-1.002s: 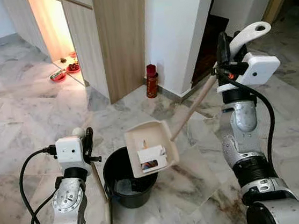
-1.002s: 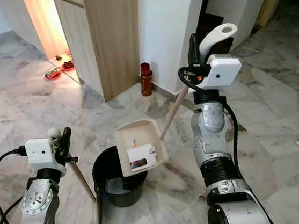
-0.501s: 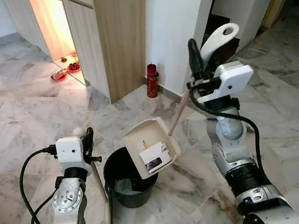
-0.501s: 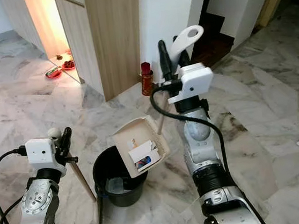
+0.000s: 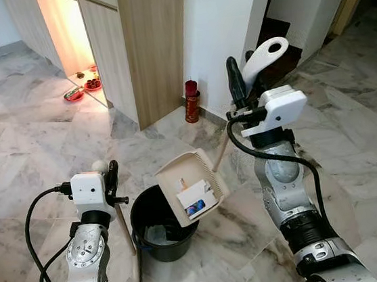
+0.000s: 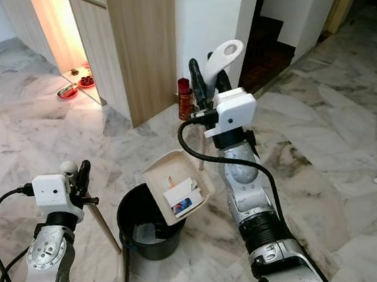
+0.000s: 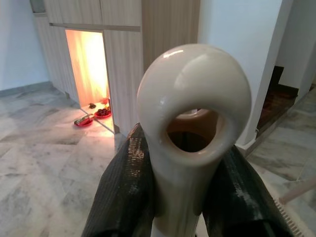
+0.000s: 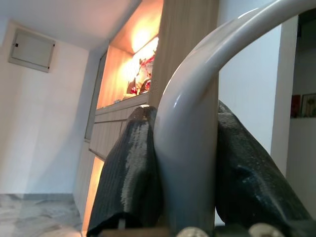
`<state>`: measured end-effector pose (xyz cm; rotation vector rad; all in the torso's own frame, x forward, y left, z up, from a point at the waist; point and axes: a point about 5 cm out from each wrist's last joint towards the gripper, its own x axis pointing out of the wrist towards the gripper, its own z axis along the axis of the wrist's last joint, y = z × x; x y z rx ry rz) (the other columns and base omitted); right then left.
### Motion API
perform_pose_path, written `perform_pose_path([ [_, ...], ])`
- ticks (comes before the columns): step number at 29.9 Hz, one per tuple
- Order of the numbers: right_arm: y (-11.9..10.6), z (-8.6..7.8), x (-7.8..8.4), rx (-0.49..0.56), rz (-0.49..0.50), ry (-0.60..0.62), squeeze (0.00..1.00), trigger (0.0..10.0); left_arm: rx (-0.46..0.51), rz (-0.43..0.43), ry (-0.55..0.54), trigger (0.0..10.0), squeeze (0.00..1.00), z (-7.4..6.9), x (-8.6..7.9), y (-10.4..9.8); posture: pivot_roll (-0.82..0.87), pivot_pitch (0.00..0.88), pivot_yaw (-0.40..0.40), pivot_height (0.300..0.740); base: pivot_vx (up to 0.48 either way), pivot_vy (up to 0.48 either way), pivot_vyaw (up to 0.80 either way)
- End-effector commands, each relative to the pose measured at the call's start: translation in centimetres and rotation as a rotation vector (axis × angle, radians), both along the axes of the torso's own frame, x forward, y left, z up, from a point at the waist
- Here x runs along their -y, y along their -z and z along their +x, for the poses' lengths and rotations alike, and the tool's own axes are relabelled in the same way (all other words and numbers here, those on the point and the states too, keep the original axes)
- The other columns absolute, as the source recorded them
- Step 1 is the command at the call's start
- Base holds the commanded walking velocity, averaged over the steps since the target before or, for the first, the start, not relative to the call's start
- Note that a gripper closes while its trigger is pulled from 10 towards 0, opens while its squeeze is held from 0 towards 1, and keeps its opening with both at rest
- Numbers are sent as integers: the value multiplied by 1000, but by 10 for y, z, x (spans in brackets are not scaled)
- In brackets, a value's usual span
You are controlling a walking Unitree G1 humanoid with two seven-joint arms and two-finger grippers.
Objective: Sweep floor
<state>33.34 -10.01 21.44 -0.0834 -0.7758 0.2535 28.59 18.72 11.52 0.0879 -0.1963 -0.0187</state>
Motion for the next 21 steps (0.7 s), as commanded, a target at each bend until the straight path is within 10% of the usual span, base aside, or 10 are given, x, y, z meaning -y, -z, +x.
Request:
perform_pose_path([
  [1, -22, -9, -3, 147, -35, -12, 0, 10000, 60, -32, 40, 10000, 0, 3, 9, -13, 80, 0, -100, 740, 0, 0, 0],
  [21, -18, -5, -1, 131, -21, 67, 0, 10000, 62, -30, 40, 10000, 0, 2, 10, -13, 86, 0, -106, 740, 0, 0, 0],
])
